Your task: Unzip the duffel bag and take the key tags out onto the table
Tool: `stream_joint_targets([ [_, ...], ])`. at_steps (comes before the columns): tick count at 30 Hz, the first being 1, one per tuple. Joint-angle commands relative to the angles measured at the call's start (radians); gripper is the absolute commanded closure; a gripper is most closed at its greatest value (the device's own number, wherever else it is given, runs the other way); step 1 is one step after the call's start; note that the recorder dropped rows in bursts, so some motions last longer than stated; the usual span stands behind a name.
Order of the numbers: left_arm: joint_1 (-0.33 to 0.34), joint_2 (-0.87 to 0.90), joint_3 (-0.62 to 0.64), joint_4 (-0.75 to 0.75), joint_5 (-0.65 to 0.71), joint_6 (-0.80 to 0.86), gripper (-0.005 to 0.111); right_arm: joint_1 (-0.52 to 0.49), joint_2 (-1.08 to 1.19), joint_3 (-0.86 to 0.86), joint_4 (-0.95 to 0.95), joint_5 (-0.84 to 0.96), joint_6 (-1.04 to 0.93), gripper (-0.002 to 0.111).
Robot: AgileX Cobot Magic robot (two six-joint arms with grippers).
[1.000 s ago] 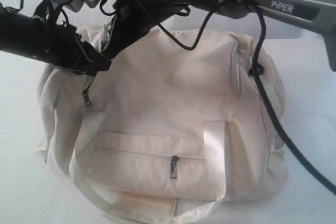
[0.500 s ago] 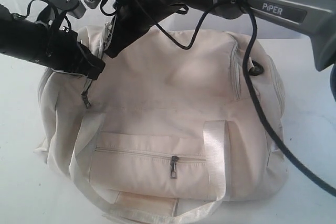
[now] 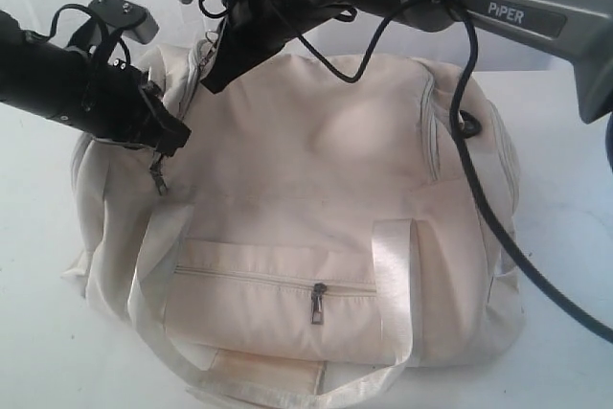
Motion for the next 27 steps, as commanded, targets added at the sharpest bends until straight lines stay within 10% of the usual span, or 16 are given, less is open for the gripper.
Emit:
stream_joint_targets([
  [1, -0.005, -0.007, -0.001, 0.096, 0.045, -0.092, 0.107, -0.013, -0.007, -0.008, -0.01, -0.105, 0.007, 0.108],
  [20, -0.005, -0.193, -0.007, 0.094, 0.012, -0.064, 0.107, -0.031, 0.01, -0.008, -0.002, -0.017, 0.028, 0.108],
  [27, -0.01, -0.059, -0.007, 0.08, -0.091, -0.027, 0.037, -0.031, 0.003, -0.008, 0.054, 0.02, 0.043, 0.108],
])
